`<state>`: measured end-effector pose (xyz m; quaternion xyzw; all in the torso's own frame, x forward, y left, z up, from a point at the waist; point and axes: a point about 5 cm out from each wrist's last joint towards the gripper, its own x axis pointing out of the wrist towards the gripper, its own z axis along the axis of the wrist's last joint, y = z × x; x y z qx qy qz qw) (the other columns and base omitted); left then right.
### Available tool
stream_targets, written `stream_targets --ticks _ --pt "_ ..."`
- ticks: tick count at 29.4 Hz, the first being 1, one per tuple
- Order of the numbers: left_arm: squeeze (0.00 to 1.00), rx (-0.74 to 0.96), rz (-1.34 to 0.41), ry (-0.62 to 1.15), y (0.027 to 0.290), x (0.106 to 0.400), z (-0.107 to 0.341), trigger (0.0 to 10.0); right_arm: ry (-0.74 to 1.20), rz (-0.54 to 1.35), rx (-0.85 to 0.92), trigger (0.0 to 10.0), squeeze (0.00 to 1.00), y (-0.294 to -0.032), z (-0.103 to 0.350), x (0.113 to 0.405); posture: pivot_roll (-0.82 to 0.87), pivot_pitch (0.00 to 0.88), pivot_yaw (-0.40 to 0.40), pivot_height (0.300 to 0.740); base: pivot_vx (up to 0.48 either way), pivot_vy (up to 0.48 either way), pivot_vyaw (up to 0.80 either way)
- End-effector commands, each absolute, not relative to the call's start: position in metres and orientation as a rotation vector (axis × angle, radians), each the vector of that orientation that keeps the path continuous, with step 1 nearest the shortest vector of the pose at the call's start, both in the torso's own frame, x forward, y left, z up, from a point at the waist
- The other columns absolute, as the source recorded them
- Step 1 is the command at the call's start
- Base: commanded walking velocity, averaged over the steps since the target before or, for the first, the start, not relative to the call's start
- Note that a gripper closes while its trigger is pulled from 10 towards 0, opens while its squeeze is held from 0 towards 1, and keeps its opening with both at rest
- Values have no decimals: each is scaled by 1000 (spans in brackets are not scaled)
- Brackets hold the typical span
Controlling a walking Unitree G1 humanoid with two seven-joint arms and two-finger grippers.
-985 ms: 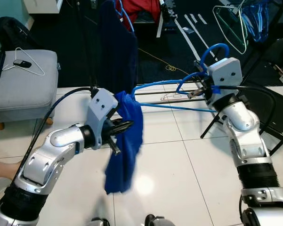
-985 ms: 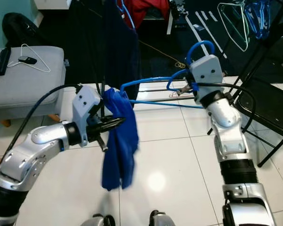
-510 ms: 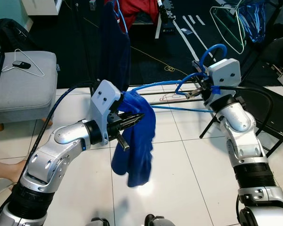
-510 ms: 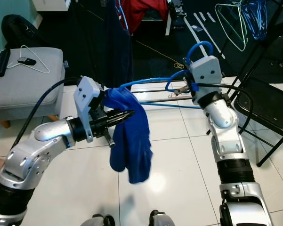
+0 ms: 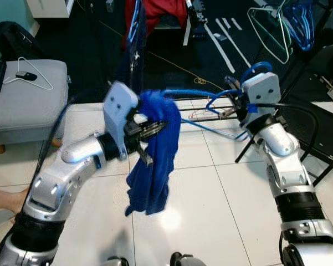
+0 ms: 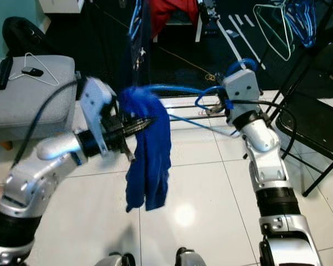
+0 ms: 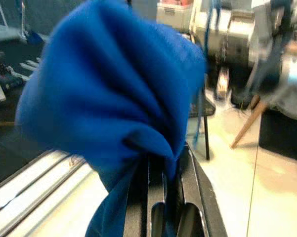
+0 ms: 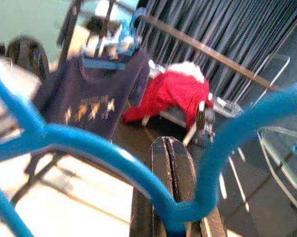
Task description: Hang hanger
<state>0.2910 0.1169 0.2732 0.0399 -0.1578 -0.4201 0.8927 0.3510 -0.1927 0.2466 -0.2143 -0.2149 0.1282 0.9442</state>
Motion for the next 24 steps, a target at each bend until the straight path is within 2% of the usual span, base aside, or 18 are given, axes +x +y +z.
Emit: stream_targets --ticks 1,17,24 --pt "0 52 -900 -385 116 288 282 0 -372 270 -455 0 0 -196 234 350 -55 224 -53 740 0 0 0" --pt "0 72 -880 -461 123 289 296 0 -308 285 -492 0 0 -203 219 342 -62 215 -55 740 0 0 0" --pt "0 55 -774 -555 134 295 310 0 -270 300 -512 0 0 -204 211 337 -70 219 -58 740 0 0 0"
